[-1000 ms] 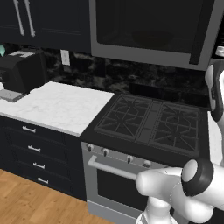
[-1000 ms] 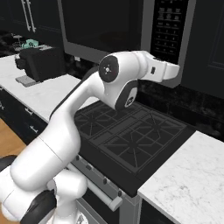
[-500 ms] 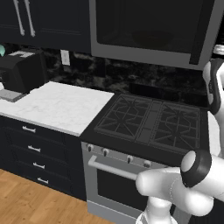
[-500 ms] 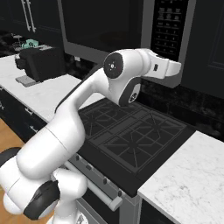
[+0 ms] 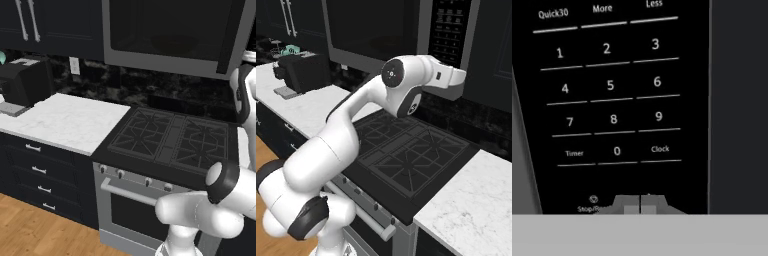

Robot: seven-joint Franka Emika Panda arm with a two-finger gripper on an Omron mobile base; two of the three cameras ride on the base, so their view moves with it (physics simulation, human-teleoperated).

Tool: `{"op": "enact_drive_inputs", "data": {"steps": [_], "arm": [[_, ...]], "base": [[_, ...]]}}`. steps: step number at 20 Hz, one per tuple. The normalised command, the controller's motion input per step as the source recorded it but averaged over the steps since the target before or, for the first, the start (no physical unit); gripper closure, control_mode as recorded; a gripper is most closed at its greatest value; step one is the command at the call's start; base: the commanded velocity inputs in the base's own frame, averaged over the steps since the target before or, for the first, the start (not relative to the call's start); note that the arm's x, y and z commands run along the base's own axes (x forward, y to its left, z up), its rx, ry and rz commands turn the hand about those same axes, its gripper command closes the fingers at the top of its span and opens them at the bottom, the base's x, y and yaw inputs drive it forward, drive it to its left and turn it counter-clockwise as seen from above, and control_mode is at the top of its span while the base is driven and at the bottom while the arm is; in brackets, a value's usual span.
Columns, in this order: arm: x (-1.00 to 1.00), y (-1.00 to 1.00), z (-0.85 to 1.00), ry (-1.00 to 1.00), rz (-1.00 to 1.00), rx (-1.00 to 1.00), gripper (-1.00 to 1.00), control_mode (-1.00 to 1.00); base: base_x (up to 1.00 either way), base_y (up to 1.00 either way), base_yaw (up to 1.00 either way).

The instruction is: Pick the sweet potato from the sink and place it in the bowl. Then pick the bowl and place it in the microwave. Then close the microwave door and press the start button.

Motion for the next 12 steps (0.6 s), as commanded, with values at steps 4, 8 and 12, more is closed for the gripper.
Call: {"op": "enact_drive_inputs", "data": {"steps": [4,8,12], "arm": [[0.13,-0.24,-0.12,0.00,0.02,0.00,1.00,-1.00],[0.17,-0.34,-0.04,0.00,0.05,0.00,1.00,-1.00],[0.42,-0.23,-0.13,0.01,0.06,0.00,1.00,-1.00]], "base": [[0.00,0.00,0.00],[0.00,0.00,0.00],[0.00,0.00,0.00]]}}
